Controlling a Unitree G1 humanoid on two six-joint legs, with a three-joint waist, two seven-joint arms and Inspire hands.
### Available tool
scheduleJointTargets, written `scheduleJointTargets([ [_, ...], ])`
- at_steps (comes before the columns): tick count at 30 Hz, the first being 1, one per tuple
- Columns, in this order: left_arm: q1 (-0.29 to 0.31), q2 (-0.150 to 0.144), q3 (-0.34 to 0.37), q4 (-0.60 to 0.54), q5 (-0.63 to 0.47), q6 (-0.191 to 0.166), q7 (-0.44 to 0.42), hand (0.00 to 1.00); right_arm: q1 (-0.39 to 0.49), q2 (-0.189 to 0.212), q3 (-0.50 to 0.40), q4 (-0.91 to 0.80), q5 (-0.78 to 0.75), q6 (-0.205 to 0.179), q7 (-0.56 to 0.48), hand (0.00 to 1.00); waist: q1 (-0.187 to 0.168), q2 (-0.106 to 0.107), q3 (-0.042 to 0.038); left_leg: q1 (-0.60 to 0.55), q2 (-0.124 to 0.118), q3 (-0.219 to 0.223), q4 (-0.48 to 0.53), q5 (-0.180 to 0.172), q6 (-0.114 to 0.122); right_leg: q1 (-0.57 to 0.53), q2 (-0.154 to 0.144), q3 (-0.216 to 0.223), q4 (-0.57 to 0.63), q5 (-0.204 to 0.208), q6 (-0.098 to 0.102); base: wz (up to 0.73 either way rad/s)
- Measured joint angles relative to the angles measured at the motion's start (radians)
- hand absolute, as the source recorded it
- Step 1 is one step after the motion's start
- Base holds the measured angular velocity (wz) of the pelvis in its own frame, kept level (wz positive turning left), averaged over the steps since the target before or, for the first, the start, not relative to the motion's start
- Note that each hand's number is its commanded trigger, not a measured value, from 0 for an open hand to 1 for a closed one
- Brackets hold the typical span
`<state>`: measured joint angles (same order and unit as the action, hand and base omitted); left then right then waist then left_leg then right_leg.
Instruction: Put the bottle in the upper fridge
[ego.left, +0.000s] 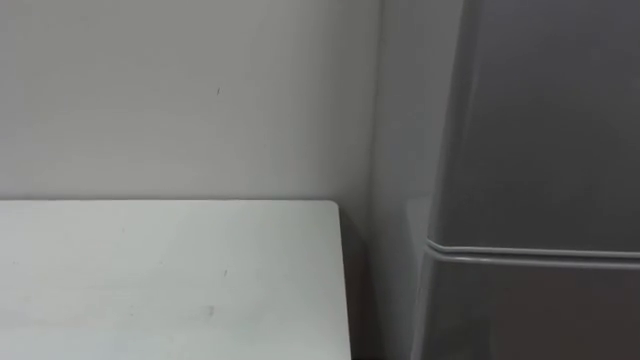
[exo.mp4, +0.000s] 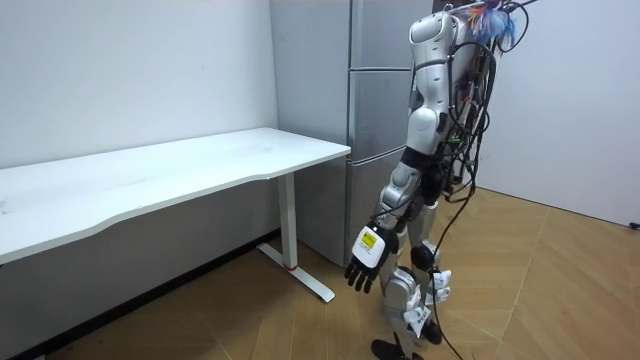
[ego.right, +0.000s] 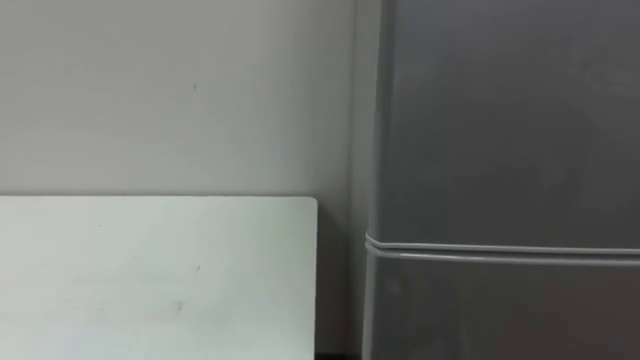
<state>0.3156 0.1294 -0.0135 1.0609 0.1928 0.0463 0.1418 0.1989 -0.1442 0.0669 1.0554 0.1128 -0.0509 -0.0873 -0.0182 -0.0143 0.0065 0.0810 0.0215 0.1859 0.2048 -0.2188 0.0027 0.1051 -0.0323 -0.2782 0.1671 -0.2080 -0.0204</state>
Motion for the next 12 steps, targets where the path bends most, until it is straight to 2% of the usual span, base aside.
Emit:
scheduleJointTargets([
  [12,0.0,0.001,-0.002,-0.002,0.0,0.001,-0.011,0.0,0.0,-0.003,0.0,0.0,0.0,0.0,0.019,0.0,-0.002,0.0,-0.0002,-0.001,0.0,0.0,0.0,0.0,0.0,0.0,0.0,-0.001,0.002,-0.001,0.0,0.0],
])
